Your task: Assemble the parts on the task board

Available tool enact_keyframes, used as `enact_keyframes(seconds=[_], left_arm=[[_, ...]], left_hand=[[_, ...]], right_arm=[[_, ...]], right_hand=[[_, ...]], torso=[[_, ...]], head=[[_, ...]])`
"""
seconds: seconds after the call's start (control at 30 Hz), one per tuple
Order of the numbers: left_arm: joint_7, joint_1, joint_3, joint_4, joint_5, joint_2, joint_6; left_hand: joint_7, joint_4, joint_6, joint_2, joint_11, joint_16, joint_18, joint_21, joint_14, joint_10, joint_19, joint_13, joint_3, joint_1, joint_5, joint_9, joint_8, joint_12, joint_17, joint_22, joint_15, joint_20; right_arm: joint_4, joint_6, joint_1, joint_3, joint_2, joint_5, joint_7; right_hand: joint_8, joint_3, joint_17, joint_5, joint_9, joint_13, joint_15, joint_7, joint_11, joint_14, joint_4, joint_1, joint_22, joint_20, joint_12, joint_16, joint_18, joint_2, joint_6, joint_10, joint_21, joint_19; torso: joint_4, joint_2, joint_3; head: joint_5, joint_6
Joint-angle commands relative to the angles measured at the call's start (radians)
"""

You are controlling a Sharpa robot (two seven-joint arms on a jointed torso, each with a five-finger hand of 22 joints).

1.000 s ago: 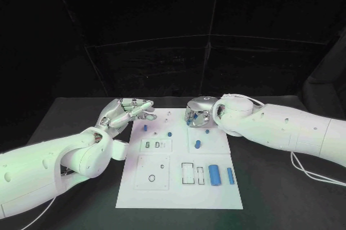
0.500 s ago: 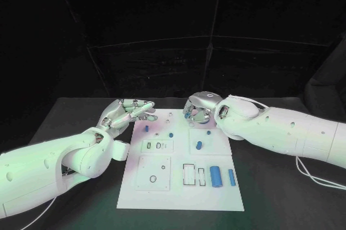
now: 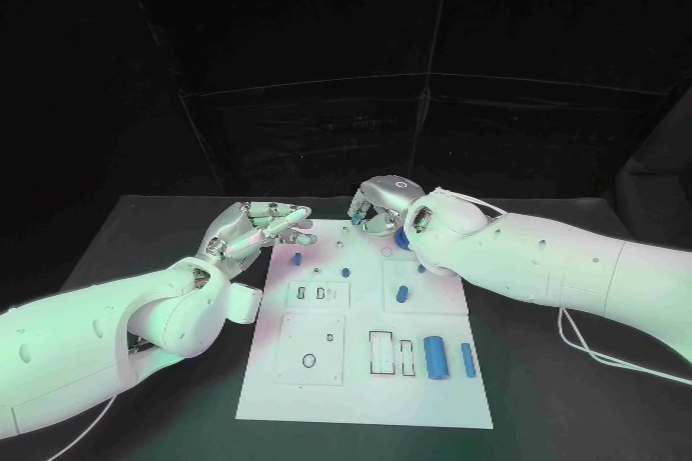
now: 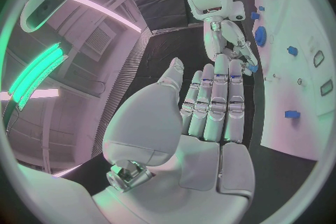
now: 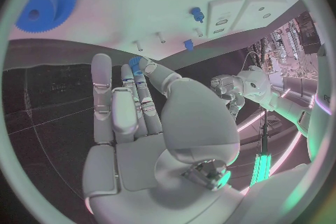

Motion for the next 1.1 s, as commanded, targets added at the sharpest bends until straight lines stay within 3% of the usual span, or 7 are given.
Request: enact_keyframes(seconds=[0.03,0.33,1.1], left_arm=[[-0.003,0.001,0.001,-0.001,0.007,0.002,0.012],[-0.003,0.002,0.001,-0.006,0.007,0.005,0.015],[-0.004,0.004,0.001,-0.014,0.007,0.001,0.018]], left_hand=[[0.004,-0.003,0.002,0.007,0.003,-0.006,0.007,-0.004,-0.003,0.005,0.003,-0.002,-0.004,-0.002,0.003,-0.001,-0.006,-0.006,0.002,-0.002,0.001,0.001],[0.005,-0.004,0.001,0.006,0.004,-0.008,0.007,-0.005,-0.003,0.003,0.004,-0.002,-0.006,-0.003,0.003,-0.001,-0.008,-0.009,0.003,-0.003,0.002,0.002],[0.006,-0.007,-0.001,0.007,0.005,-0.011,0.007,-0.007,-0.003,0.001,0.005,-0.002,-0.008,-0.002,0.003,-0.001,-0.011,-0.013,0.005,-0.004,0.003,0.002]], right_arm=[[-0.024,0.025,0.003,0.001,0.023,0.014,-0.01],[-0.067,0.097,0.002,0.001,0.065,-0.034,-0.036],[-0.112,0.143,0.001,0.001,0.113,-0.052,-0.053]], right_hand=[[-0.003,0.005,-0.001,-0.004,-0.001,-0.001,-0.001,0.004,0.005,0.03,0.003,-0.001,0.001,0.003,-0.003,0.004,0.008,-0.009,-0.006,-0.006,0.006,-0.006],[-0.003,0.016,-0.004,0.007,-0.002,-0.002,0.002,0.006,0.008,0.029,0.009,-0.001,0.0,0.005,-0.005,0.005,0.009,-0.014,-0.014,-0.016,0.009,-0.011],[-0.004,0.026,-0.004,-0.006,-0.003,-0.003,0.009,0.012,0.015,0.026,0.025,-0.013,-0.005,0.011,-0.006,0.01,0.01,-0.036,-0.036,-0.045,0.011,-0.021]], torso=[[-0.0001,0.003,0.0012],[-0.001,0.003,0.0],[-0.0018,0.004,-0.0001]], head=[[0.005,0.001],[0.006,-0.001],[0.012,-0.004]])
